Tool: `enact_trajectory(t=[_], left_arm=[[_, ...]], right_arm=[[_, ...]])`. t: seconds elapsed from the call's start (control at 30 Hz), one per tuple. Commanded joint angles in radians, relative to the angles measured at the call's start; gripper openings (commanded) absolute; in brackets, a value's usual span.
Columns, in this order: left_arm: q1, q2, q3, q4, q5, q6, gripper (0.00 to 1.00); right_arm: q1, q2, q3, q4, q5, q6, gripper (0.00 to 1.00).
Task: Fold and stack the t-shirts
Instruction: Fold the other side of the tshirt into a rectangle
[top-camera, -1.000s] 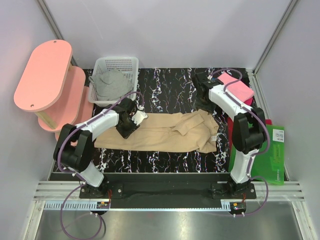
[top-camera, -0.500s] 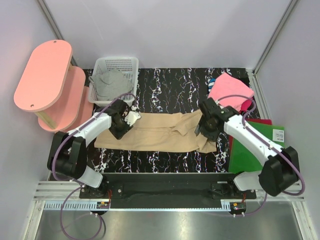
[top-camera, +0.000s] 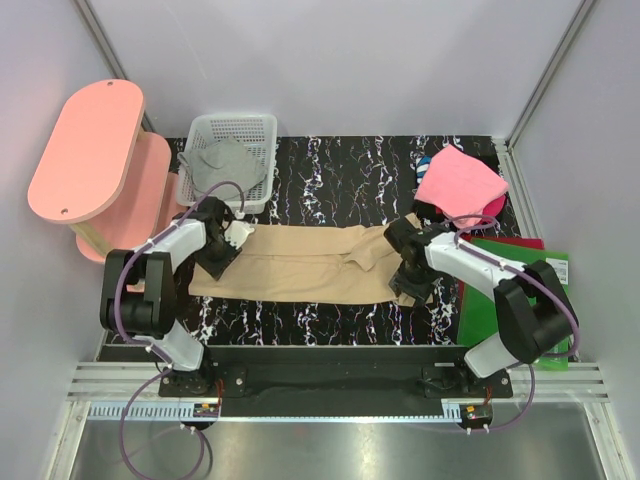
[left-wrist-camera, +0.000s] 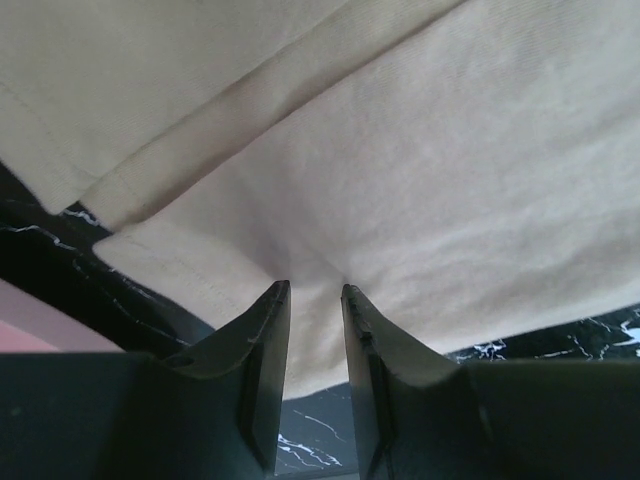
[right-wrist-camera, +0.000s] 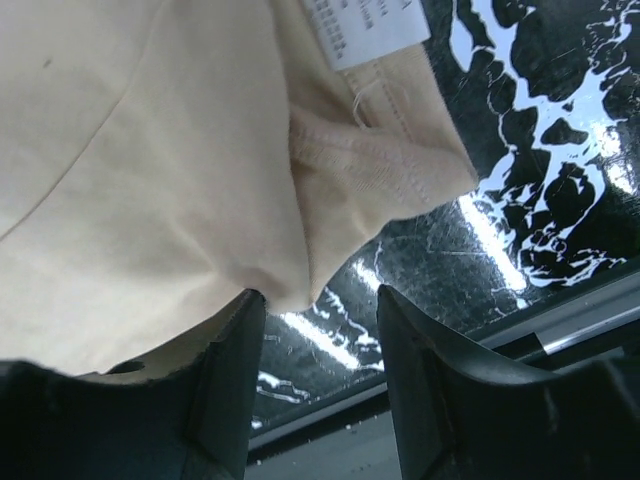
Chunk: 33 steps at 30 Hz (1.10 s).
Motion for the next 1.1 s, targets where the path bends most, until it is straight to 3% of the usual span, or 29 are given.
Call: enact_trajectory(t=[0.0,0.4,0.77,1.07], left_arm=[[0.006,0.036,0.017,0.041,0.002,0.015,0.32],[0.038,0.036,-0.035,0.075,-0.007,0.065,0.31],[0.128,0.038,-0.075,0.113,-0.046,0.138,0.31],[0.128,0.030,-0.075,0.108,-0.032,0.135,0.31]], right_arm=[[0.010,0.048,0.019,-0.016,0.107,0.100,0.54],[0.008,0.174,0.077,-0.086,0.162,0.079,0.52],[0.010,-0.093,0.099,-0.145,0.167,0.046,0.56],[0.010,0.016,0.082,-0.189,0.141,0.013,0.56]])
